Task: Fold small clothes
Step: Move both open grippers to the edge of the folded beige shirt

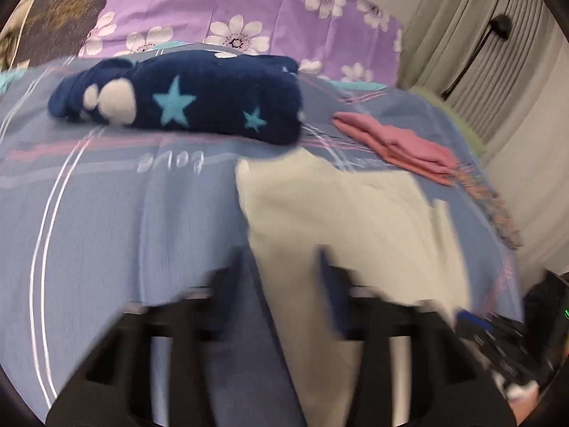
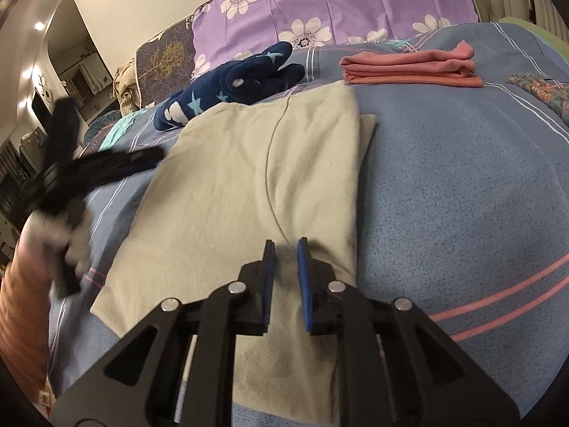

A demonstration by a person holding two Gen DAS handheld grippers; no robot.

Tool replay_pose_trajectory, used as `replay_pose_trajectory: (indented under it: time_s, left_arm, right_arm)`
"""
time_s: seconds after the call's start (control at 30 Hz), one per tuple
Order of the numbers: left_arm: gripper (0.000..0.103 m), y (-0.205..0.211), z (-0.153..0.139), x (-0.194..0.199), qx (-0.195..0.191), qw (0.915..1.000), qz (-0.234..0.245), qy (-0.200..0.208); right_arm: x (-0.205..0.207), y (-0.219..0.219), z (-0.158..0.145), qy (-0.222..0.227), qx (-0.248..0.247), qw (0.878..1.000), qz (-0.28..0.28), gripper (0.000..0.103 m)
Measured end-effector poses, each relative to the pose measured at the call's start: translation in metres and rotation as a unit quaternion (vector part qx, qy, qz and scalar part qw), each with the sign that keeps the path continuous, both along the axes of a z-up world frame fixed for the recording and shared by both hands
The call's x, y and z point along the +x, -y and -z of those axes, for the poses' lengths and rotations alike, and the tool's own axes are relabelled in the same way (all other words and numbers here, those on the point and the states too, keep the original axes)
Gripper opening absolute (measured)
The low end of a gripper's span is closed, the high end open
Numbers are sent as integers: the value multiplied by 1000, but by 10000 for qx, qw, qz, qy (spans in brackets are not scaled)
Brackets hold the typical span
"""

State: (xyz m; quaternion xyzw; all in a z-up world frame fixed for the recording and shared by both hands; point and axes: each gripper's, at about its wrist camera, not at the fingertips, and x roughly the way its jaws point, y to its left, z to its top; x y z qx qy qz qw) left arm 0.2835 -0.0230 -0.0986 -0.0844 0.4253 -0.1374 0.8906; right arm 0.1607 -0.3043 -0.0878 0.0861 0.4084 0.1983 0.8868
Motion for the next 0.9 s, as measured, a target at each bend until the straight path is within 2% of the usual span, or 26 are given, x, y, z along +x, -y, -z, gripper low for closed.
replay_pose_trajectory:
  time_s: [0.1, 0.2, 0.33, 0.37, 0.43, 0.5, 0.53, 0.67, 0.73, 0.77, 0.83, 0.9]
  left_arm:
    - [25, 11, 13, 36, 789, 9968, -160, 36]
    - [26, 13, 15, 45, 825, 9964, -167, 137]
    - [34, 15, -5, 27, 1386, 9886, -232, 543]
    - [35, 13, -11, 21, 1324, 9891, -213, 610]
    - [48, 7, -26, -2, 853, 9939, -78, 692]
    - [59, 9, -34, -32, 440, 9962, 252, 712]
    - [63, 13, -34, -49, 367, 9958, 435, 712]
    - [75, 29, -10, -93, 448, 9953, 779, 347]
    - [78, 32, 16, -107, 519, 9954, 802, 31]
    - [78, 30, 22, -111, 447, 9962, 729, 142]
    - [79, 26, 20, -112, 376, 9970, 674, 116]
    - [80, 30, 21, -112, 557, 9962, 647, 145]
  right_arm:
    - [-2, 0, -1, 39, 8, 10000, -53, 18]
    - [-3, -2, -1, 60, -29, 10000, -61, 19]
    - [-4, -2, -1, 70, -21, 9999, -75, 20]
    - [-5, -2, -1, 77, -22, 9999, -83, 21]
    - [-6, -3, -2, 96, -36, 9999, -96, 23]
    - [-7, -5, -3, 121, -71, 9998, -114, 24]
    - [-6, -6, -3, 131, -89, 9998, -119, 25]
    - [-7, -10, -4, 187, -193, 9995, -160, 29]
    - [-7, -12, -4, 205, -230, 9994, -171, 31]
    - [-8, -13, -4, 215, -246, 9993, -186, 32]
    - [-9, -14, -4, 242, -284, 9991, -213, 34]
    - [-9, -15, -4, 257, -330, 9989, -217, 35]
